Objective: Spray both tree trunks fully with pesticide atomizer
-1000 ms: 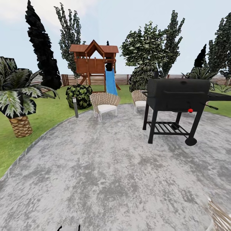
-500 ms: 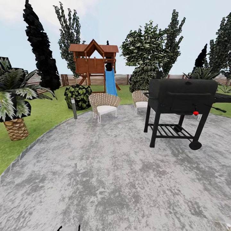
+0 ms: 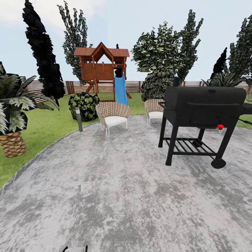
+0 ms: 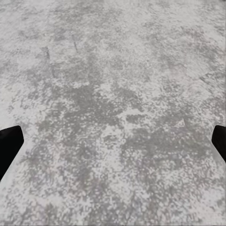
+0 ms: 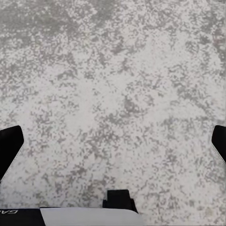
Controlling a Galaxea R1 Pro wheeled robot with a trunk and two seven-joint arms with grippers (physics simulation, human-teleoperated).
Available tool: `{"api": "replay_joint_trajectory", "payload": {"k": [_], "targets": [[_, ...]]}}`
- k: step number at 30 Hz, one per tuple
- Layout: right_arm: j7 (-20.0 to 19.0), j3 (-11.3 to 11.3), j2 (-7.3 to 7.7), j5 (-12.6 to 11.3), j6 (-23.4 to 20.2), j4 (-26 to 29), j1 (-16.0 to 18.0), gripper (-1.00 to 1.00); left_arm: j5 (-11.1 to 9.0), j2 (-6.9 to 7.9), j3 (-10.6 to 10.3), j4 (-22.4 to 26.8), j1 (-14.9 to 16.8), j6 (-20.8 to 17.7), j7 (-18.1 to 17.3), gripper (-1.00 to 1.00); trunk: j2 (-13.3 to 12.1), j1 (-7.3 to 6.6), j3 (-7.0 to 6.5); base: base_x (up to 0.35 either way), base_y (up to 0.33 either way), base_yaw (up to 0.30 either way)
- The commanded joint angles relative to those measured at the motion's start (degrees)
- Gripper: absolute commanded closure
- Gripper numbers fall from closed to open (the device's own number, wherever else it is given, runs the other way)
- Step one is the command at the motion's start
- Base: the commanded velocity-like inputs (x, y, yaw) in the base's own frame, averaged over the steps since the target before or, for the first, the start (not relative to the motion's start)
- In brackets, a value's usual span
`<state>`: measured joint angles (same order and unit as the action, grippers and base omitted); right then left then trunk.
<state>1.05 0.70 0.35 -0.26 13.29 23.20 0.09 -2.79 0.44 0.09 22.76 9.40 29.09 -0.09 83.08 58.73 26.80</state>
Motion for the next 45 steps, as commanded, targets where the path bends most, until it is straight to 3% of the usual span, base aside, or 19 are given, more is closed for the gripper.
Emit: {"api": "replay_joint_trajectory", "payload": {"k": [1,22,34,45], "targets": [[0.0,0.0,0.00,0.0,0.0,0.0,0.0,-1.00,0.0,0.00,0.0,0.0,0.0,0.0,0.0,-1.00,0.0,0.00,0.00,0.337,0.000,0.000],[0.0,0.0,0.09,0.0,0.0,0.0,0.0,-1.00,0.0,0.02,0.0,0.0,0.0,0.0,0.0,-1.00,0.0,0.00,0.00,0.337,0.049,0.000],[0.0,0.0,0.09,0.0,0.0,-0.1,0.0,-1.00,0.0,0.01,0.0,0.0,0.0,0.0,0.0,-1.00,0.0,0.00,0.00,0.304,0.170,-0.003],[0.0,0.0,0.12,0.0,0.0,-0.1,0.0,-1.00,0.0,0.02,0.0,0.0,0.0,0.0,0.0,-1.00,0.0,0.00,-0.11,0.213,0.177,-0.179]]}}
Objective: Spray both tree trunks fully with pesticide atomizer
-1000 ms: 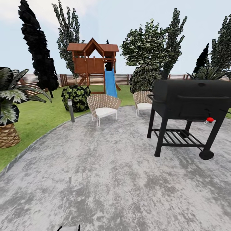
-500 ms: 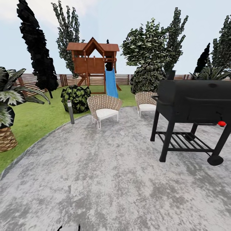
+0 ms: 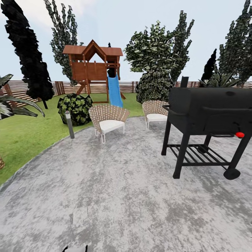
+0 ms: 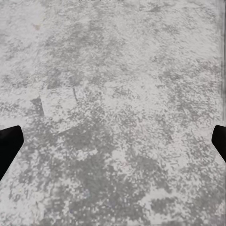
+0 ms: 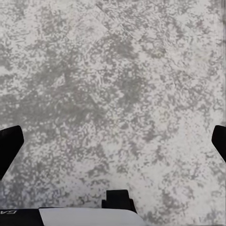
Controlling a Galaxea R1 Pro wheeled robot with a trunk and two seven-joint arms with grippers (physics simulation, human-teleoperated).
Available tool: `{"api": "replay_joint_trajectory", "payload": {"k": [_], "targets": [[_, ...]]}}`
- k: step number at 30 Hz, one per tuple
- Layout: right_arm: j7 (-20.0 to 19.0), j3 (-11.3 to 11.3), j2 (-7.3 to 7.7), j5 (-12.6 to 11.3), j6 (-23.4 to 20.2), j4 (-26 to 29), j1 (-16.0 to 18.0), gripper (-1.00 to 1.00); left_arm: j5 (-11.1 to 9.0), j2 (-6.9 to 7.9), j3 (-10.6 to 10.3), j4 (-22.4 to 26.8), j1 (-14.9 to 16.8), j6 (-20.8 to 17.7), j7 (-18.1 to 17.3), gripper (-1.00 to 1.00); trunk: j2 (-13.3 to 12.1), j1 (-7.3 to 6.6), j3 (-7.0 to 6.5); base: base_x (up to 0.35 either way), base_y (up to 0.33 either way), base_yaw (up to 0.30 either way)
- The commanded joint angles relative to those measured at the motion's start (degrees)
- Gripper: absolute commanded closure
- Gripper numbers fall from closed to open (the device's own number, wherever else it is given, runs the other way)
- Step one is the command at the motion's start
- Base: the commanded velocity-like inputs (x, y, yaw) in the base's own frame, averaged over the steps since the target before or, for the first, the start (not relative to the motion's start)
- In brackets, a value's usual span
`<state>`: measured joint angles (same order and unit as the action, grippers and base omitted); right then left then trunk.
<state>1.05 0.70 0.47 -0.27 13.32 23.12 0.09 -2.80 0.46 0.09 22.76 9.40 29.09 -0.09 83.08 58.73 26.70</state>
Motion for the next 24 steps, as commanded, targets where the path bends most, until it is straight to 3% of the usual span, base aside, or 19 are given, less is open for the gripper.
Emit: {"api": "replay_joint_trajectory", "payload": {"k": [1,6,15,24], "targets": [[0.0,0.0,-0.01,0.0,0.0,0.0,0.0,-1.00,0.0,0.00,0.0,0.0,0.0,0.0,0.0,-1.00,0.0,0.00,-0.02,0.054,0.048,-0.253],[0.0,0.0,-0.02,0.0,0.0,0.0,0.0,-1.00,0.1,0.00,0.0,0.0,0.0,0.0,0.0,-1.00,0.0,0.00,-0.12,0.016,0.014,-0.218],[0.0,0.0,-0.03,0.0,0.0,0.0,0.0,-1.00,0.0,-0.01,0.0,0.0,0.0,0.0,0.0,-1.00,0.0,0.00,-0.14,0.001,0.001,-0.019],[0.0,0.0,-0.03,0.0,0.0,0.1,0.0,-1.00,0.0,0.01,0.0,0.0,0.0,0.0,0.0,-1.00,3.6,1.98,1.48,0.000,0.000,0.000]]}}
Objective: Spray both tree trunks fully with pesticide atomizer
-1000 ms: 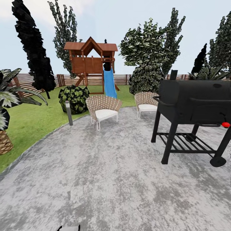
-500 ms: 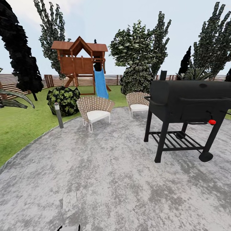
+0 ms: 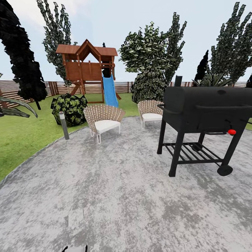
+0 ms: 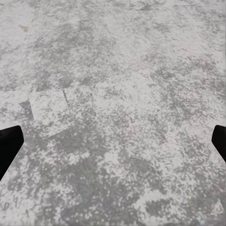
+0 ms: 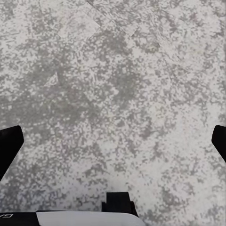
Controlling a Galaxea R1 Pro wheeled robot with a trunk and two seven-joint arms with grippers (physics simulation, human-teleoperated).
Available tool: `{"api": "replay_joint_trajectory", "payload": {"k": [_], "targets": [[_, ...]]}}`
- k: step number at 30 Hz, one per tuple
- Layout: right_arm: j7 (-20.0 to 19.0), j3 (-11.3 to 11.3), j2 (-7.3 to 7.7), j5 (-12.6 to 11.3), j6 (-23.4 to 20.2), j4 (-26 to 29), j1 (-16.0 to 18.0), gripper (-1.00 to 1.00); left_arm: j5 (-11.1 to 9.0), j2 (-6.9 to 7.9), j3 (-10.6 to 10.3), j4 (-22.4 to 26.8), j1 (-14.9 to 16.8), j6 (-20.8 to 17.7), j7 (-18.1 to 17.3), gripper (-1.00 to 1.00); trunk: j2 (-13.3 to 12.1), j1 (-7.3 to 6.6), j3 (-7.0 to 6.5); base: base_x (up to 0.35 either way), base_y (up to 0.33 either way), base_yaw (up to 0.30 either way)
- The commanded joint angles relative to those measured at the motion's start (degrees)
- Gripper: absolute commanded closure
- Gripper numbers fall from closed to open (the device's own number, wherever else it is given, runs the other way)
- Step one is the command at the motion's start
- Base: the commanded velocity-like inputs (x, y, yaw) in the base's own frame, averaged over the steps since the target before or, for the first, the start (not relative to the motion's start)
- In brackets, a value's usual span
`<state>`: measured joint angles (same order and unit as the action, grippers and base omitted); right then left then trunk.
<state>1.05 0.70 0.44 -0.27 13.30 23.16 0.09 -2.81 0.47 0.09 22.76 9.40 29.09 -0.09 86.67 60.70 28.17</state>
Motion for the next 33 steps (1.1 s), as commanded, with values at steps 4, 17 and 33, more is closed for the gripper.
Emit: {"api": "replay_joint_trajectory", "payload": {"k": [4,17,33], "targets": [[0.0,0.0,0.01,0.0,0.0,0.0,0.0,-1.00,0.0,-0.01,0.0,0.0,0.0,0.0,0.0,-1.00,1.6,0.89,0.72,0.000,0.000,0.000],[0.0,0.0,0.02,0.0,0.0,0.0,0.0,-1.00,0.0,-0.01,0.0,0.0,0.0,0.0,0.0,-1.00,6.8,3.74,2.52,0.000,0.000,-0.167],[0.0,0.0,0.00,0.0,0.0,0.0,0.0,-1.00,0.0,-0.01,0.0,0.0,0.0,0.0,0.0,-1.00,13.3,7.26,4.53,0.000,0.000,-0.217]]}}
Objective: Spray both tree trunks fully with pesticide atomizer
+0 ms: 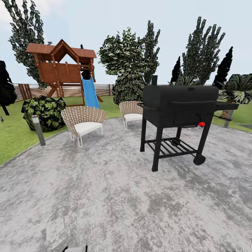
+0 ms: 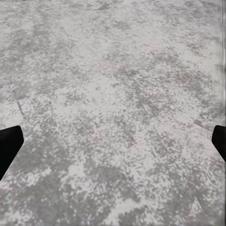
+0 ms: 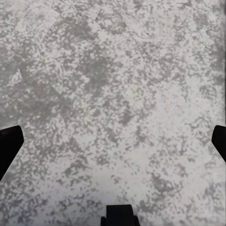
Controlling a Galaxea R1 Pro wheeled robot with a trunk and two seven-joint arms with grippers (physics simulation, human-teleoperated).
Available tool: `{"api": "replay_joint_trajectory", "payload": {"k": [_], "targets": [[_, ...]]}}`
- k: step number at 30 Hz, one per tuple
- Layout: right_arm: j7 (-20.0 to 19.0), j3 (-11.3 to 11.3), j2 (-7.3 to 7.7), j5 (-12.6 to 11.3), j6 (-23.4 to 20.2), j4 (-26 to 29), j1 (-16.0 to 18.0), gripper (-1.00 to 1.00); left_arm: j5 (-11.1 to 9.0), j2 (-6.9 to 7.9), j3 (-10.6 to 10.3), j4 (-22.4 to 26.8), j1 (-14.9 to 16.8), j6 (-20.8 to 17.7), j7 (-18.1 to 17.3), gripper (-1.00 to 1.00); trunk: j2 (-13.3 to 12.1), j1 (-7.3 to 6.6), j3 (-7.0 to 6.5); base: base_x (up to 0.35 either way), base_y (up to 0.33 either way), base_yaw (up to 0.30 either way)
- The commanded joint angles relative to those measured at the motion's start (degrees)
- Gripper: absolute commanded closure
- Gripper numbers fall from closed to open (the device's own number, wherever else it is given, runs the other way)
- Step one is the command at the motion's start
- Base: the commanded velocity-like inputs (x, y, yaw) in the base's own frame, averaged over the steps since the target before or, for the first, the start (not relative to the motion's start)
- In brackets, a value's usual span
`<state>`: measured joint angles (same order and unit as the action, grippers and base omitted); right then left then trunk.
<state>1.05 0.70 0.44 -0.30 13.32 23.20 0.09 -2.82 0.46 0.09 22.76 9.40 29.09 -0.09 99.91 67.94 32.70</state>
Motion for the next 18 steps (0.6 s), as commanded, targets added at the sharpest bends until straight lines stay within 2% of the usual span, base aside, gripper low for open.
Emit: {"api": "replay_joint_trajectory", "payload": {"k": [1,14,18], "targets": [[0.0,0.0,0.00,0.0,0.0,0.0,0.0,-1.00,0.0,-0.01,0.0,0.0,0.0,0.0,0.0,-1.00,0.4,0.23,0.13,0.000,0.000,-0.217],[0.0,0.0,0.00,0.0,0.0,0.0,0.0,-1.00,0.0,0.02,0.0,0.0,0.0,0.0,0.0,-1.00,5.6,3.08,1.77,0.000,0.000,-0.216],[0.0,0.0,0.00,0.0,0.0,0.0,0.0,-1.00,0.0,0.00,0.0,0.0,0.0,0.0,0.0,-1.00,7.2,3.96,2.39,0.000,0.000,-0.123]]}}
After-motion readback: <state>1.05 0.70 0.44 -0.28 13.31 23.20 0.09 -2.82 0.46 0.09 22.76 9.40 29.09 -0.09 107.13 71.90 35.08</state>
